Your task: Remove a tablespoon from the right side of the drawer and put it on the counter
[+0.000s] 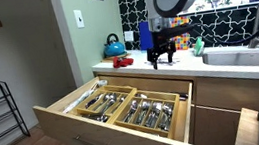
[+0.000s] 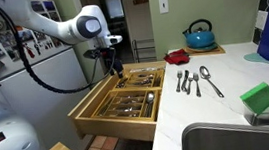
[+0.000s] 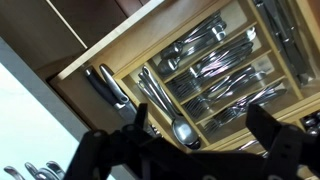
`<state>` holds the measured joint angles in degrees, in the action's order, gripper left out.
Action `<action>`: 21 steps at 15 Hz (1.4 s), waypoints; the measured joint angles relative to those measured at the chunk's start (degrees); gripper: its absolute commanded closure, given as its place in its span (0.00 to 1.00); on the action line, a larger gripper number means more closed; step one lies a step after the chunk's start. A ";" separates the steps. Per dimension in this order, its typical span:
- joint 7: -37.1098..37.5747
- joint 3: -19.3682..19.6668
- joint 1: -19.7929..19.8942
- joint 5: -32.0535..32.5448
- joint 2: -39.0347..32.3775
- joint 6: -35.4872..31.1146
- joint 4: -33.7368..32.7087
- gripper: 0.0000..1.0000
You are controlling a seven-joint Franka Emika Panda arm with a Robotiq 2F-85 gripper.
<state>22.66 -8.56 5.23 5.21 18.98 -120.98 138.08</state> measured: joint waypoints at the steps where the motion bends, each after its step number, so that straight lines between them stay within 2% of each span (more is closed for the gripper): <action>1: 2.69 -0.12 0.40 1.85 -3.01 -0.21 -1.66 0.00; 6: 16.88 0.47 0.41 11.25 -17.22 0.20 -11.62 0.00; 9: 19.77 2.03 -1.32 11.81 -22.80 1.76 -16.53 0.00; 18: 19.86 3.82 -2.94 11.81 -22.63 1.74 -16.79 0.00; 21: 21.22 5.51 -3.36 11.81 -25.01 2.21 -19.37 0.00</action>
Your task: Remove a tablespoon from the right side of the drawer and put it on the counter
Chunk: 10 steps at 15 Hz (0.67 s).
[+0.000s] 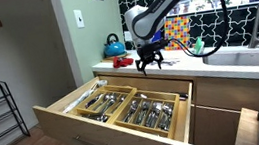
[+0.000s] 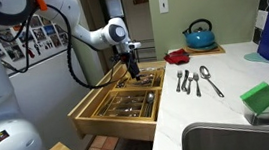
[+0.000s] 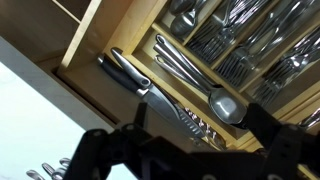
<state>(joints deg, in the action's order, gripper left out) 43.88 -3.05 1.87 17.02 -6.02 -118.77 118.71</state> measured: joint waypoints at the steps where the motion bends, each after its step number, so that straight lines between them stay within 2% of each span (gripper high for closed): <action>1: 0.07 0.60 -0.03 -0.02 -1.47 0.45 -1.38 0.00; 10: 3.60 4.60 -3.07 -0.95 -18.02 7.09 -16.61 0.00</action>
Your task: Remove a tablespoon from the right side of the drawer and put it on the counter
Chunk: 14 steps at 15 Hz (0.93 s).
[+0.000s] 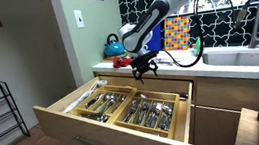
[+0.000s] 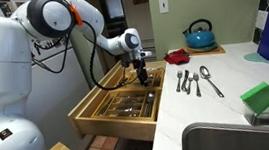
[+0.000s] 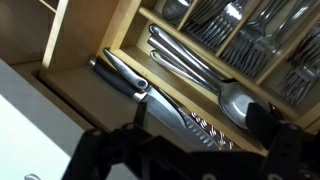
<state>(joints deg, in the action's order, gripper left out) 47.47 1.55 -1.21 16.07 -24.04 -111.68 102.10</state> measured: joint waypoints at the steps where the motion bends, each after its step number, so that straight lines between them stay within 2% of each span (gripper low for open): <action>1: 1.44 0.32 -0.51 -0.60 -1.62 0.74 -1.70 0.00; 7: 6.16 2.28 -2.21 -2.06 -10.43 1.49 -10.09 0.00; 14: 6.10 2.80 -2.24 -2.61 -13.24 0.69 -12.52 0.00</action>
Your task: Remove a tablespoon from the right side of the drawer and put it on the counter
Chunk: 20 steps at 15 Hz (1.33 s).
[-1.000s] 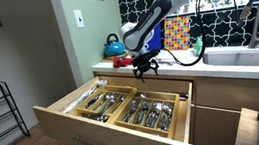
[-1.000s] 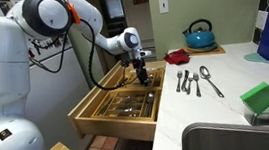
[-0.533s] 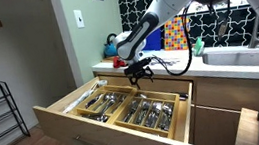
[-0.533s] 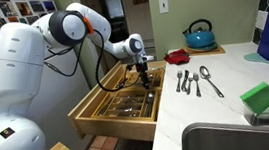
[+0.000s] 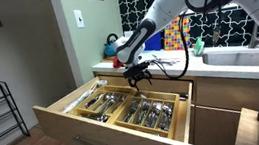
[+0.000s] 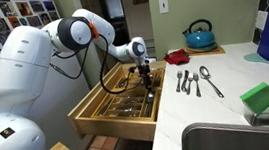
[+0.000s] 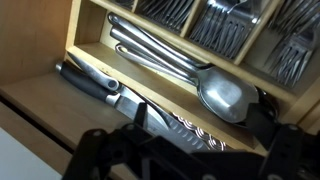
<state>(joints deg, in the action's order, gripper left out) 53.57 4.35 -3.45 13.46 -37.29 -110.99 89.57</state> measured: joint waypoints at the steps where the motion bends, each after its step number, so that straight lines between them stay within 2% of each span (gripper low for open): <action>1: -0.03 0.09 -0.09 0.00 0.00 0.00 -0.01 0.00; 4: -0.54 0.10 -0.38 -0.01 -0.53 -0.72 -0.01 0.00; 12: -0.59 0.75 -0.73 -0.28 -4.16 -8.95 0.51 0.00; 20: -0.62 1.40 -1.09 -0.99 -5.18 -9.59 0.49 0.00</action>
<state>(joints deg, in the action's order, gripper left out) 52.96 5.75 -4.54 12.47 -42.46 -120.58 90.07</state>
